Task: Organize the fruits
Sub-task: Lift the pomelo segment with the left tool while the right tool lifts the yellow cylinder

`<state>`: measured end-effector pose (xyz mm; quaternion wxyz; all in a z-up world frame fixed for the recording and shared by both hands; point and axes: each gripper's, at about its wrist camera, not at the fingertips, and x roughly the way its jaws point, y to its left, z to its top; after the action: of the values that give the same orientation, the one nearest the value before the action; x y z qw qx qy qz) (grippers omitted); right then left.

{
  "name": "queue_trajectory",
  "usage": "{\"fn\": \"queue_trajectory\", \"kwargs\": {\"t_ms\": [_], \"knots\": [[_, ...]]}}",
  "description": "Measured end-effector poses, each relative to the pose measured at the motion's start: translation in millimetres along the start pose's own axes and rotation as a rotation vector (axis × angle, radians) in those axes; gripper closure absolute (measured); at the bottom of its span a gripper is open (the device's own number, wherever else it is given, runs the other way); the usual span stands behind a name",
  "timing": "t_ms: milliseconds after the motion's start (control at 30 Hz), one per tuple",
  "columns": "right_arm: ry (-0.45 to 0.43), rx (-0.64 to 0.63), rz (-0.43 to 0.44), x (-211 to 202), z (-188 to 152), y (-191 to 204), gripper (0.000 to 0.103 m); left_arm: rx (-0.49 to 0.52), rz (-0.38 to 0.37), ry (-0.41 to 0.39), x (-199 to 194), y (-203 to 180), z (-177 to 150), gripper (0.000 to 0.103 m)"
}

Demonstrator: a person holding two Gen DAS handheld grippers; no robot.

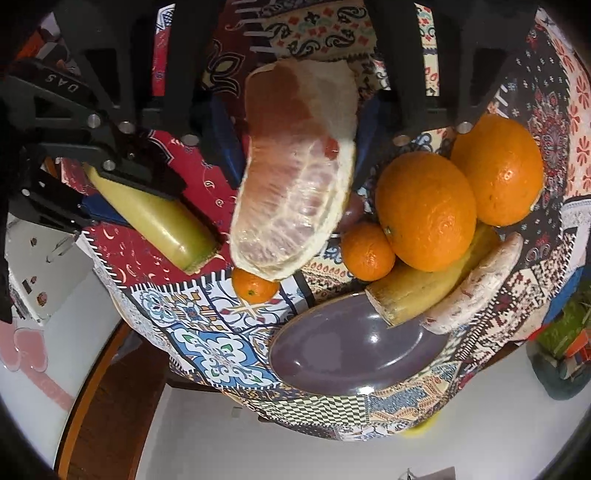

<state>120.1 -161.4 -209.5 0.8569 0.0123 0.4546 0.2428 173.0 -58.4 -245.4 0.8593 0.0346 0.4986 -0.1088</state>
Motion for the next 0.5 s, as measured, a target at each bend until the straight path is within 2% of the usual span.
{"fn": "queue_trajectory", "kwargs": {"t_ms": [233, 500], "knots": [[-0.015, 0.012, 0.003, -5.8, 1.9, -0.2, 0.068, 0.004, 0.007, -0.015, -9.6, 0.2, -5.8, 0.051], [-0.060, -0.001, -0.013, -18.5, 10.7, 6.6, 0.068, -0.006, 0.018, -0.080, -36.8, 3.3, -4.2, 0.052]]}}
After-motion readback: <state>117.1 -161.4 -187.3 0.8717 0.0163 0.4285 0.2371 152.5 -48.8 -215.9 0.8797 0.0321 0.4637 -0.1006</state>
